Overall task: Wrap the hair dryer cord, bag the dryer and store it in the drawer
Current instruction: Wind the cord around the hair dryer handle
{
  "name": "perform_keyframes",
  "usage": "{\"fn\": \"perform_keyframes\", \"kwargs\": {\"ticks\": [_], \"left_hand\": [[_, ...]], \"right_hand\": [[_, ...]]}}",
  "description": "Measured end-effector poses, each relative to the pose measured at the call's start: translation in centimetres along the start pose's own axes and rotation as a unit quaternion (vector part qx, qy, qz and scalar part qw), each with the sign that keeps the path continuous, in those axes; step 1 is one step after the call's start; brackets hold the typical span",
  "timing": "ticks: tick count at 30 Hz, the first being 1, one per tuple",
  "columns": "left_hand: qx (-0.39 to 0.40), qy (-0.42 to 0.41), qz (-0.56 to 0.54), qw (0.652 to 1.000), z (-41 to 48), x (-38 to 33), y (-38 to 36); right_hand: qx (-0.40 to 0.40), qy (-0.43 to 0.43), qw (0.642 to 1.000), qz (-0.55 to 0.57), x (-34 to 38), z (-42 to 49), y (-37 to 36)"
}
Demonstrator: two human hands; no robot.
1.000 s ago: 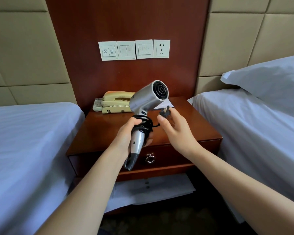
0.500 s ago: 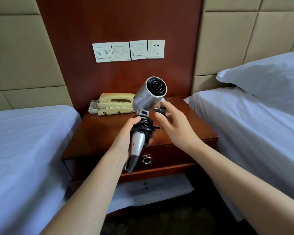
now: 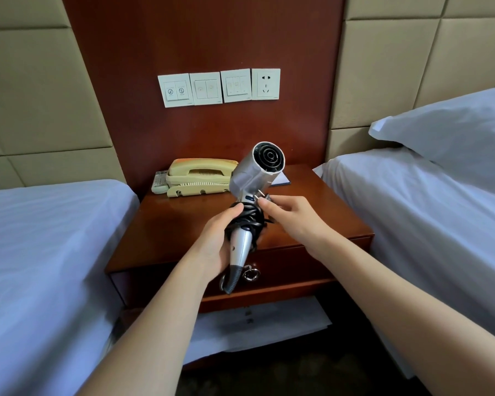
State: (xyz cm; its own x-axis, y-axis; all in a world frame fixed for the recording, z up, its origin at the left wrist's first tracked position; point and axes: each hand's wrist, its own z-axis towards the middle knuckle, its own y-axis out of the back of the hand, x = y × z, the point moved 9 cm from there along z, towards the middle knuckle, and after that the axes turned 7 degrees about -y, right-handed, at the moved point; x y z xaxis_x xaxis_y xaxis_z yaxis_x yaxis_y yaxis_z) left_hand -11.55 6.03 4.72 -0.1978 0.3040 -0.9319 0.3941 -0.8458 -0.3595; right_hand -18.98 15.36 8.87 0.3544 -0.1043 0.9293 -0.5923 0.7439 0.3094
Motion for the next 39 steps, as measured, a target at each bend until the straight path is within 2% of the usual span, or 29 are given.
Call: {"fn": "perform_keyframes", "kwargs": {"ticks": [3,9,11,15,22,33,39], "left_hand": [[-0.016,0.0,0.011,1.0,0.2,-0.1,0.3],[-0.062,-0.01,0.166,0.984,0.1,-0.6,1.5],[-0.052,-0.023,0.203,0.977,-0.1,-1.1,1.6],[-0.049,-0.043,0.236,0.97,-0.1,-1.4,1.6],[-0.041,-0.063,0.214,0.974,0.0,-1.5,1.4],[-0.014,-0.044,0.202,0.978,0.1,-0.3,0.7],[-0.035,-0.049,0.173,0.983,0.2,-0.5,1.2]], "right_hand": [[0.016,-0.021,0.999,0.028,-0.3,0.0,0.1],[0.01,-0.023,0.986,-0.163,-0.3,-0.9,-0.8],[0.021,-0.046,0.984,-0.172,-0.6,-1.2,-1.1],[0.02,-0.029,0.987,-0.154,-0.9,-1.2,-1.4],[-0.02,-0.024,0.999,-0.026,-0.2,-1.2,0.1],[-0.109,-0.028,0.993,-0.023,-1.6,-1.2,1.4],[-0.125,-0.044,0.991,0.009,-1.9,-1.3,1.6]]}}
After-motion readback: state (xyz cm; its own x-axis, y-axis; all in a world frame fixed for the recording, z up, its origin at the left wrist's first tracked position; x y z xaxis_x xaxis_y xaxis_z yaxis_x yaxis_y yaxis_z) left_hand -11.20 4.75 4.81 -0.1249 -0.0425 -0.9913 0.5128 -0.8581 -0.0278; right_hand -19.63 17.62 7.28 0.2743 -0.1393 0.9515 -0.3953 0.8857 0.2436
